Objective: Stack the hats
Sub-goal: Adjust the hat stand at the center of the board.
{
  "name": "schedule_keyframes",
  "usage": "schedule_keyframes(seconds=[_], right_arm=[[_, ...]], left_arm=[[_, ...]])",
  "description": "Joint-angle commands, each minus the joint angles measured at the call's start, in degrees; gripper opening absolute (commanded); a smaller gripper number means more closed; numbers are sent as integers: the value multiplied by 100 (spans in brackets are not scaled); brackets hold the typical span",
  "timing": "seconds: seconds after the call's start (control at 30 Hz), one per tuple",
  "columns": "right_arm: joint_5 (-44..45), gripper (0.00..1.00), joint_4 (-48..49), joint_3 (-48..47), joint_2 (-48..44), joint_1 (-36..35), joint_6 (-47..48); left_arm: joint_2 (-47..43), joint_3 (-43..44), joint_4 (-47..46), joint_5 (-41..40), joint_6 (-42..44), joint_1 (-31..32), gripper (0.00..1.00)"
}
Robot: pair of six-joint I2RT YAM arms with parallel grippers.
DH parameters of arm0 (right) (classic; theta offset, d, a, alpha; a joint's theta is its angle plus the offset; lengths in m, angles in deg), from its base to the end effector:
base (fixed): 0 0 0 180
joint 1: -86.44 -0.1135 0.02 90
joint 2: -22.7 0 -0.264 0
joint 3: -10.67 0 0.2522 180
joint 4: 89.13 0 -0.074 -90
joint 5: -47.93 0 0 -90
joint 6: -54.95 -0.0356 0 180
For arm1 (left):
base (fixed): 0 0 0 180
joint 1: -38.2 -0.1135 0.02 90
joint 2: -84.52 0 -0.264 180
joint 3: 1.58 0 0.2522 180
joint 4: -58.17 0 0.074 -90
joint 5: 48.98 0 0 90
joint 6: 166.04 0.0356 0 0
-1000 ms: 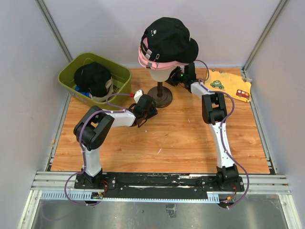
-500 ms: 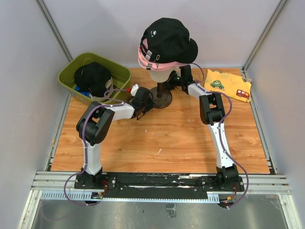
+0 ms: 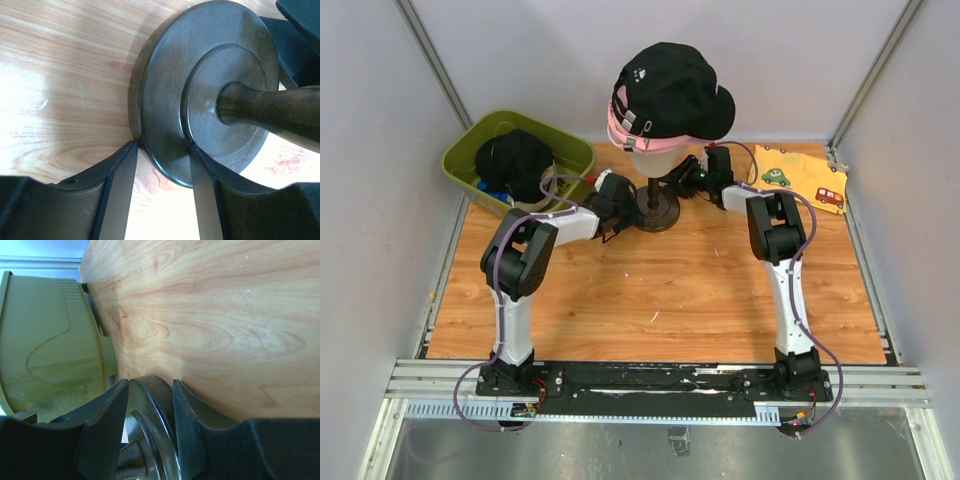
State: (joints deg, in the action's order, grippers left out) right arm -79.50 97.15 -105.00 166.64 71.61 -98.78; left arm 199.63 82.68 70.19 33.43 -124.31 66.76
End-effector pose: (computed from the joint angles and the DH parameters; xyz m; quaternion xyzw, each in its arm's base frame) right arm 0.5265 0.1618 0.1112 0.1616 0.7890 0.5412 0.2416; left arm 0.3787 -0.2008 0.1489 -0.1826 0.8966 -0.2003 0.3503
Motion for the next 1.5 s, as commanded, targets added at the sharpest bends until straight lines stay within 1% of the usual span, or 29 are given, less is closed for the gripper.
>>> schedule_keyframes(seconds=[0.0, 0.27, 0.93, 1.3, 1.47], right_arm=[[-458, 42, -395, 658, -152, -295, 136], [-400, 42, 42, 1454, -497, -456, 70], [-63, 40, 765, 2822, -1202, -716, -68], [112, 40, 1114, 3576, -1587, -785, -118], [143, 40, 1284, 3778, -1698, -806, -178]], left_arm=[[507, -32, 178, 279, 352, -67, 51], [667, 191, 183, 497, 785, -69, 51], [923, 654, 376, 536, 1485, -138, 51], [1002, 845, 367, 636, 1575, -149, 51], [1061, 941, 350, 702, 1569, -148, 51]])
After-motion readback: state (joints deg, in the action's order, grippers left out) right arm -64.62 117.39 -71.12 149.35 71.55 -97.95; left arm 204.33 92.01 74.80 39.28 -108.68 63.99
